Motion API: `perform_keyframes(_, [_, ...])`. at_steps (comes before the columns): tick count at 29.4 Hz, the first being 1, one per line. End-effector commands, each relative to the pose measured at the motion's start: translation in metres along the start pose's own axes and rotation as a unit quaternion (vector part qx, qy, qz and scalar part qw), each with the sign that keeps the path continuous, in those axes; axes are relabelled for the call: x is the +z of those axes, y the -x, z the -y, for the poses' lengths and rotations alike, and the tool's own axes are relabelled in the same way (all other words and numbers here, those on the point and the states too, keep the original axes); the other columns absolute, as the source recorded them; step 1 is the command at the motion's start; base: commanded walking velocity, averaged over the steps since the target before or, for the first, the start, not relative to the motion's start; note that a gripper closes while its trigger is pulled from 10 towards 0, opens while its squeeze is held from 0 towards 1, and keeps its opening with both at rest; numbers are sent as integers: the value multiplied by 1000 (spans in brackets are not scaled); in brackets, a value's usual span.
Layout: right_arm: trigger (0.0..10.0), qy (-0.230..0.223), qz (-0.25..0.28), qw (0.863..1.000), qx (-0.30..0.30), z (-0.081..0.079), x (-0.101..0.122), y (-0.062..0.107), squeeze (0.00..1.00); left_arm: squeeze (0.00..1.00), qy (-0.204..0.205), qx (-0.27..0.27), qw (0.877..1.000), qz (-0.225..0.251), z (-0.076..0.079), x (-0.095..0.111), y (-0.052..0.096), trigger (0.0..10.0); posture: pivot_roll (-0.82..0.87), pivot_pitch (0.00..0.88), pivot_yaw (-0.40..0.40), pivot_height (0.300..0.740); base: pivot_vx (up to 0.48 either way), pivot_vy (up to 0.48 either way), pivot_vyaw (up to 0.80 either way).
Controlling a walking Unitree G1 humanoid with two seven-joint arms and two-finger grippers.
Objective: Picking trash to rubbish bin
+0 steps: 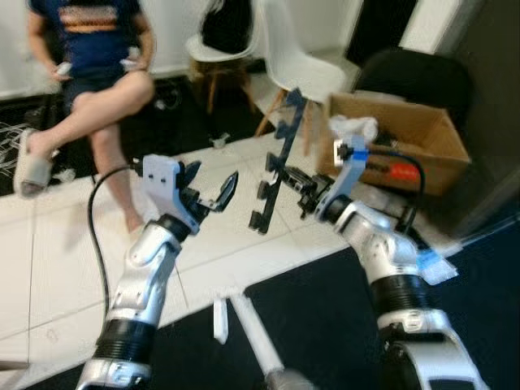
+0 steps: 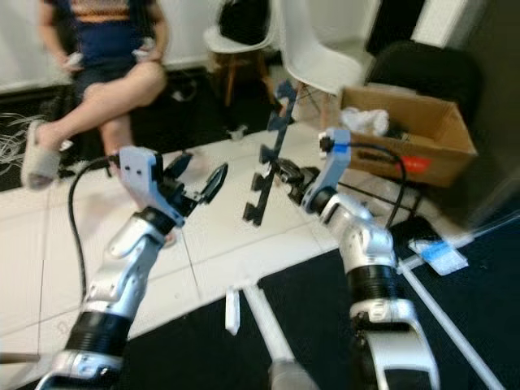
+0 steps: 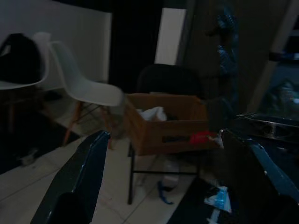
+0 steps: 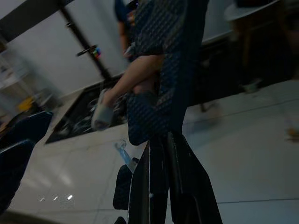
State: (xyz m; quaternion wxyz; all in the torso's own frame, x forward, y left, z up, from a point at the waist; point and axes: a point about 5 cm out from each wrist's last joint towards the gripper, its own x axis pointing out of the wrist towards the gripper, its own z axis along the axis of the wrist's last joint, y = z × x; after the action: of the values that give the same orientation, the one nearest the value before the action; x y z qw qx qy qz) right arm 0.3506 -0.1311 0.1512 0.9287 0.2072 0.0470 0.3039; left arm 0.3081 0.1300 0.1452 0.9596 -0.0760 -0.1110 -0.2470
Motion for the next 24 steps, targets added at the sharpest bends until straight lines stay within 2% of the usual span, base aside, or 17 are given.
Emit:
perform_keyframes(1, [10000, -1, -1, 1000, 1, -1, -2, -2, 0, 0, -3, -3, 1000, -2, 0, 0, 0, 10000, -43, 0, -16, 740, 0, 0, -763])
perform_keyframes(4, [10000, -5, 5, 1000, 1, -1, -1, -2, 0, 0, -4, -4, 1000, 0, 0, 0, 0, 10000, -43, 0, -16, 740, 0, -124, -383])
perform_keyframes(24, [10000, -5, 6, 1000, 1, -1, -2, -1, 0, 0, 1, -9, 1000, 0, 0, -1, 0, 10000, -45, 0, -16, 740, 0, -469, 0])
